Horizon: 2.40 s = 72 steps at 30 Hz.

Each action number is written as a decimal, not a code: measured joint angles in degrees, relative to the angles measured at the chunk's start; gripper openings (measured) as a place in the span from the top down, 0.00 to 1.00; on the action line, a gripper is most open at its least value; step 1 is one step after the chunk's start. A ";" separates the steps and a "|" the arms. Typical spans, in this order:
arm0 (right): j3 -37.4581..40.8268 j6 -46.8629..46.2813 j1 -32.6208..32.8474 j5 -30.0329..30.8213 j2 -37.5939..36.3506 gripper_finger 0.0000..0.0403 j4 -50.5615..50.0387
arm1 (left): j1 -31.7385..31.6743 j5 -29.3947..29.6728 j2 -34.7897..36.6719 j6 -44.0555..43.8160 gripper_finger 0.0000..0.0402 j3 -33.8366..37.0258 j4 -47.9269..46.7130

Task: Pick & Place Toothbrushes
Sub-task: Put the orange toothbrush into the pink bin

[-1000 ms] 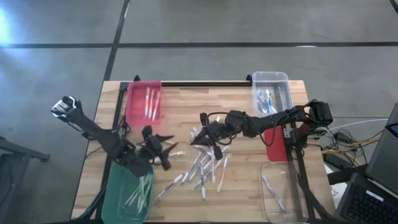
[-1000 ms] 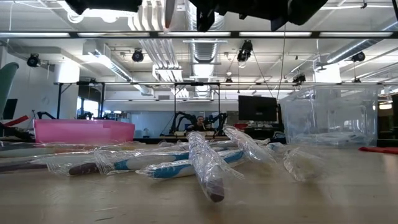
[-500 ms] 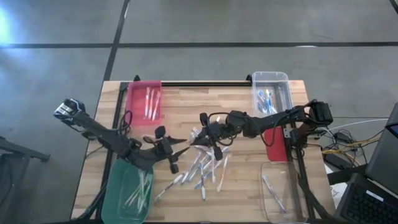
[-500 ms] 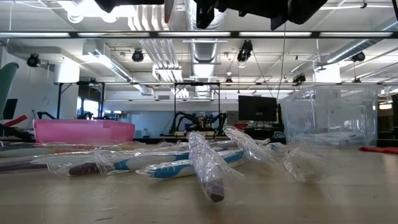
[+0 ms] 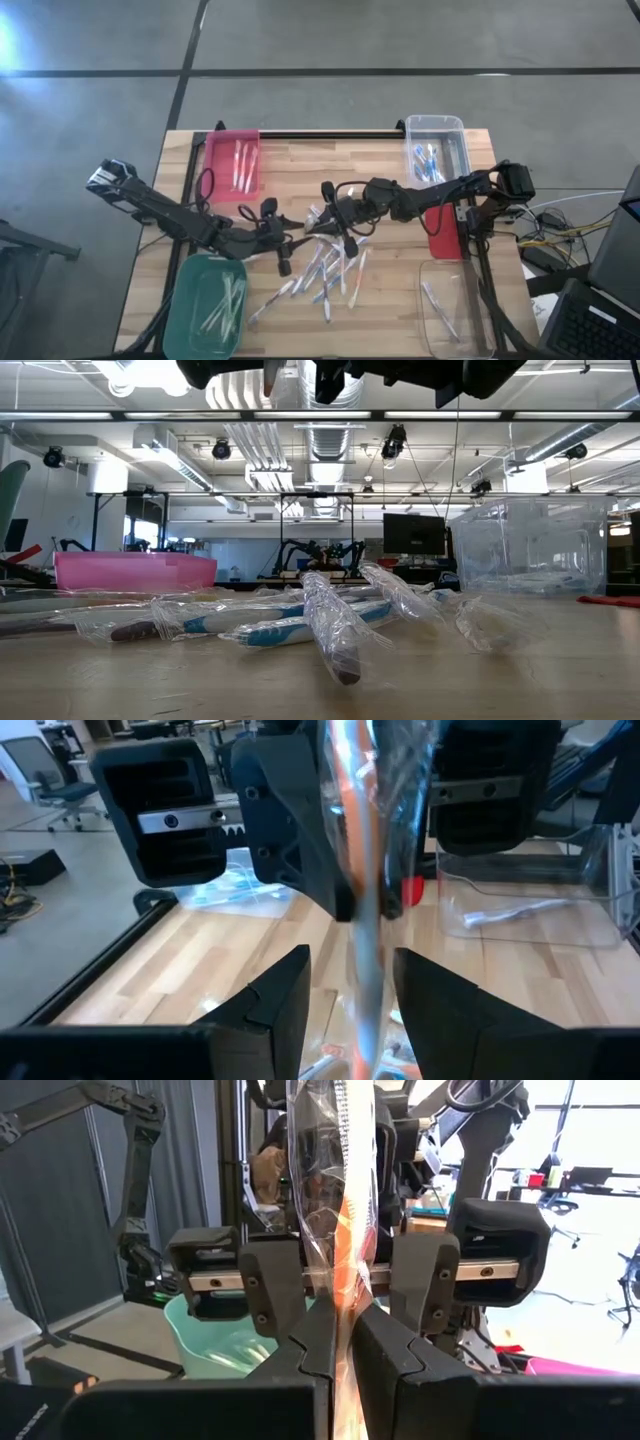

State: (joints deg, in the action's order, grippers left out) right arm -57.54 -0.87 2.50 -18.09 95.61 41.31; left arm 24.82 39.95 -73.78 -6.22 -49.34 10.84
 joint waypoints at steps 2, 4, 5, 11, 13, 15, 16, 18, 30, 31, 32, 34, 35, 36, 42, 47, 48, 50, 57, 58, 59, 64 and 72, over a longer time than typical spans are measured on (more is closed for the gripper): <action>0.00 0.07 0.00 0.00 0.00 0.97 0.01 | -0.11 0.02 0.00 -0.03 0.63 0.00 0.30; 0.00 0.07 -0.02 0.02 0.00 0.97 0.01 | -0.11 0.02 0.00 0.02 0.65 0.00 0.28; 0.00 0.07 -0.02 0.02 0.00 0.97 0.01 | -0.11 -0.03 0.00 0.02 0.67 0.00 0.28; 0.00 0.07 -0.02 0.04 0.00 0.97 0.01 | -0.13 -0.40 0.00 0.02 0.79 0.00 0.34; 0.00 0.07 -0.02 0.06 0.00 0.97 0.01 | -0.11 -0.41 0.00 0.02 0.84 0.00 0.34; 0.00 0.13 -0.02 0.08 0.00 0.97 0.01 | -0.12 -0.44 0.00 -0.03 0.88 0.00 0.32; 0.00 0.22 -0.02 0.09 0.00 0.97 0.01 | -0.13 -0.42 0.00 -0.11 0.90 0.00 0.34; 0.00 0.23 -0.02 0.10 0.00 0.97 0.01 | -0.15 -0.35 0.00 -0.22 0.93 0.00 0.34; -0.07 -1.11 -0.02 -0.43 0.00 0.89 -1.92 | -0.26 -0.46 0.00 0.20 0.92 0.07 0.10; -0.05 -1.25 -0.02 -0.60 0.00 0.86 -2.17 | -0.24 -0.44 0.00 0.20 0.93 0.07 0.16; -0.04 -1.50 -0.02 -0.66 0.02 0.83 -2.22 | -0.24 -0.42 0.02 0.19 0.93 0.07 0.19; -0.04 -2.05 -0.01 -1.24 0.02 0.76 -2.63 | -0.26 -0.40 0.04 0.17 0.93 0.07 0.20; -0.04 -2.02 -0.08 -1.94 -0.16 0.73 -3.30 | -0.26 -0.41 0.04 0.17 0.92 0.07 0.17; -0.04 -1.86 -0.23 -2.59 -0.55 0.69 -4.69 | -0.26 -0.42 0.04 0.15 0.92 0.07 0.04; -0.04 -1.67 -1.79 -3.20 -6.64 0.53 -20.05 | -0.26 0.67 4.21 -2.49 0.92 -0.90 -7.32; 0.81 -1.93 -3.28 0.57 -11.39 0.46 -33.09 | -0.79 5.92 10.32 -5.94 0.93 -5.30 -20.30; 1.40 -2.08 -3.34 3.03 -12.15 0.45 -34.31 | -1.15 7.00 11.37 -6.69 0.92 -6.40 -22.09; 3.02 -2.74 -3.30 10.23 -13.34 0.44 -34.28 | -2.31 8.40 13.37 -8.86 0.91 -8.56 -26.37; 8.30 -9.50 -3.98 31.60 -17.90 0.43 -35.28 | -12.42 9.25 16.06 -19.91 0.92 -19.22 -48.24; 8.91 -10.27 -4.43 31.69 -18.77 0.44 -35.23 | -14.36 9.29 15.91 -21.64 0.92 -20.91 -52.16; 9.48 -11.03 -4.78 31.66 -19.50 0.44 -35.42 | -16.32 9.36 15.58 -23.48 0.92 -22.53 -55.48; 11.51 -12.03 -5.61 31.75 -21.69 0.46 -34.96 | -26.60 6.83 13.42 -28.83 0.92 -28.29 -68.31; 12.09 -12.03 -5.66 31.69 -21.77 0.45 -35.11 | -44.92 -8.60 10.73 -29.69 0.91 -29.14 -72.81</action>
State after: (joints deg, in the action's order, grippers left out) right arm -45.45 -12.90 -3.16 13.61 73.84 6.20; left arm -20.11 31.34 -63.05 -35.91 -78.48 -61.97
